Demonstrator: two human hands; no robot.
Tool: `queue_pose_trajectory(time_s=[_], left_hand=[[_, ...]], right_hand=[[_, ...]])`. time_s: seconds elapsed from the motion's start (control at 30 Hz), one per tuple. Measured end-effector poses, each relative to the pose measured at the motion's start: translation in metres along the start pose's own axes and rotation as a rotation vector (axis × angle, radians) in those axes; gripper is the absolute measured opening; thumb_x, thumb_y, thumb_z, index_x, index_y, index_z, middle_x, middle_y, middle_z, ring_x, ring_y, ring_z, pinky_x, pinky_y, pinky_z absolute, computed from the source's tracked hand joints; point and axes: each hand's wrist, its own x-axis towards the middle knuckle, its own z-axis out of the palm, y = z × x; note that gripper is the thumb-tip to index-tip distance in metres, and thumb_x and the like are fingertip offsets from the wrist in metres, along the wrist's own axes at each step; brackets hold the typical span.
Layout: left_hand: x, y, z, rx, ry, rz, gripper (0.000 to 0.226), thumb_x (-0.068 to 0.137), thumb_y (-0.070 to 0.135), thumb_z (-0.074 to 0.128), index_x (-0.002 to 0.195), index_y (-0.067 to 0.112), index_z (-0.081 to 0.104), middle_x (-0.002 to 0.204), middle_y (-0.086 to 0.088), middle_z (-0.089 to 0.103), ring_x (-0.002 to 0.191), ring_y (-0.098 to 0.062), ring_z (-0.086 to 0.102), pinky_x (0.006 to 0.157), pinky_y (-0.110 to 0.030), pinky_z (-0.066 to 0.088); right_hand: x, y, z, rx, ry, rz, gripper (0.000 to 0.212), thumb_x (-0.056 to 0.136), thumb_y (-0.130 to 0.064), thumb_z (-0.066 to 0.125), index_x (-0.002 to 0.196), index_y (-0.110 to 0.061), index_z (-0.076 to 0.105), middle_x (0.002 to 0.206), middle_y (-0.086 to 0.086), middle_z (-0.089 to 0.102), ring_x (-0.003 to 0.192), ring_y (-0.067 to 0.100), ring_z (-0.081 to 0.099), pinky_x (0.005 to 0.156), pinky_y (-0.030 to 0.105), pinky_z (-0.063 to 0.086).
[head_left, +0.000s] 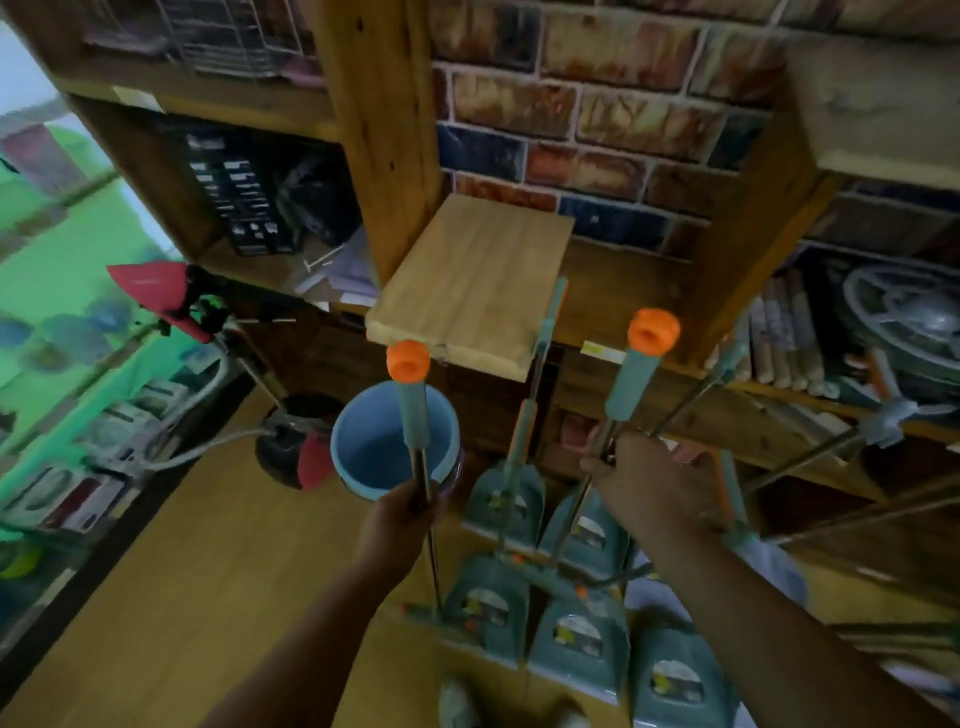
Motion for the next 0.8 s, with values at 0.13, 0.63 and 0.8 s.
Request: queue_pose_trajectory(time_s=[0.13, 0.63, 0.8], left_hand=[[0.016, 0.015, 0.013, -0.038, -0.072, 0.045, 0.005, 0.083, 0.041, 0.064, 0.079, 0.045, 0.063, 0.072, 0.017, 0.062, 0.068, -0.007, 0.056, 0.067, -0.035, 0.046], [0.066, 0.044, 0.045, 0.029, -0.438, 0.158, 0.018, 0.086, 0.024, 0.064, 0.101, 0.020, 0.072, 0.109, -0.005, 0.064, 0.098, -0.016, 0.065, 0.083, -0.029, 0.056], [0.060, 0.043, 0.032, -0.008, -0.494, 0.020, 0.044, 0.085, 0.030, 0.063, 0.106, 0.068, 0.061, 0.121, 0.000, 0.070, 0.112, -0.014, 0.066, 0.097, -0.033, 0.055]], right_hand=[[0.051, -0.012, 0.012, 0.137, -0.079, 0.082, 0.024, 0.086, -0.034, 0.069, 0.101, -0.016, 0.065, 0.094, 0.007, 0.067, 0.089, 0.026, 0.064, 0.077, 0.037, 0.054], [0.150, -0.025, 0.019, 0.171, 0.022, -0.052, 0.010, 0.081, -0.026, 0.067, 0.083, -0.017, 0.063, 0.080, 0.002, 0.065, 0.079, 0.021, 0.064, 0.065, 0.029, 0.047], [0.174, -0.029, 0.035, 0.229, 0.031, 0.011, 0.023, 0.084, -0.023, 0.067, 0.104, -0.010, 0.065, 0.097, 0.006, 0.065, 0.090, 0.023, 0.061, 0.080, 0.036, 0.053]])
